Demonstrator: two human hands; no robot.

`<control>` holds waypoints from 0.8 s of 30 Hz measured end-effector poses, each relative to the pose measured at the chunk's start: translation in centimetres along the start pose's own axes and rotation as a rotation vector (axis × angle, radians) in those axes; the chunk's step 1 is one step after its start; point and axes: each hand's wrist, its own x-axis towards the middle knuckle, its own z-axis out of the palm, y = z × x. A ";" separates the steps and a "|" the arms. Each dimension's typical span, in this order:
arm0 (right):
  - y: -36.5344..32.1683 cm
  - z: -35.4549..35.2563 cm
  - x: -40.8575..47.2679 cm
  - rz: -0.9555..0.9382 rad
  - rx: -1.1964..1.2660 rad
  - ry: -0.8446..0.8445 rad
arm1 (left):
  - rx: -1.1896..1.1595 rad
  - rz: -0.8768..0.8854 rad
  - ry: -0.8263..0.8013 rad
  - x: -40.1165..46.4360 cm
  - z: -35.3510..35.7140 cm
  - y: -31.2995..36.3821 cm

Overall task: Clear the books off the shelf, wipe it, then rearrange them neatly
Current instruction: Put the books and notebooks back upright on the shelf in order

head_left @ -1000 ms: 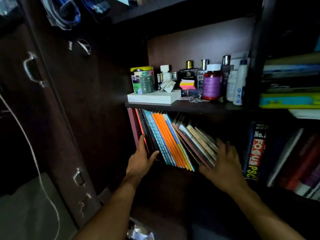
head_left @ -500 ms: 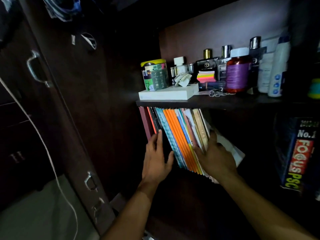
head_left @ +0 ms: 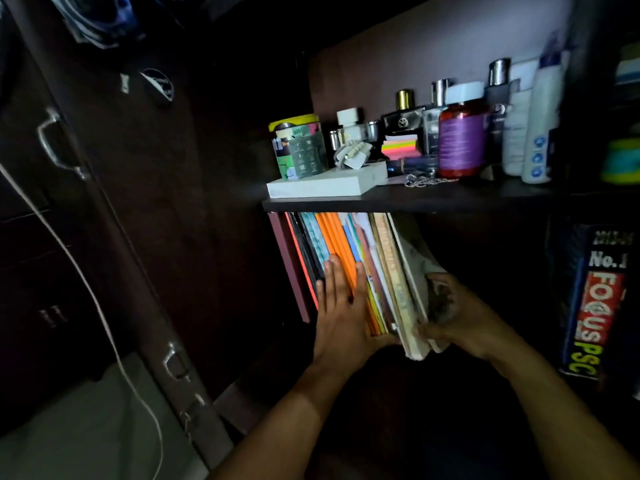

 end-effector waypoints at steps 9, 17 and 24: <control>0.9 0.2 -0.3 0.074 -0.064 -0.085 | -0.217 -0.062 0.008 -0.4 -1.3 1.1; 1.2 2.0 1.0 0.016 -0.062 -0.143 | -0.016 0.038 0.025 -1.2 -1.0 2.7; 1.5 2.7 2.1 0.037 -0.142 -0.102 | 0.112 -0.008 -0.013 -0.7 -0.1 2.9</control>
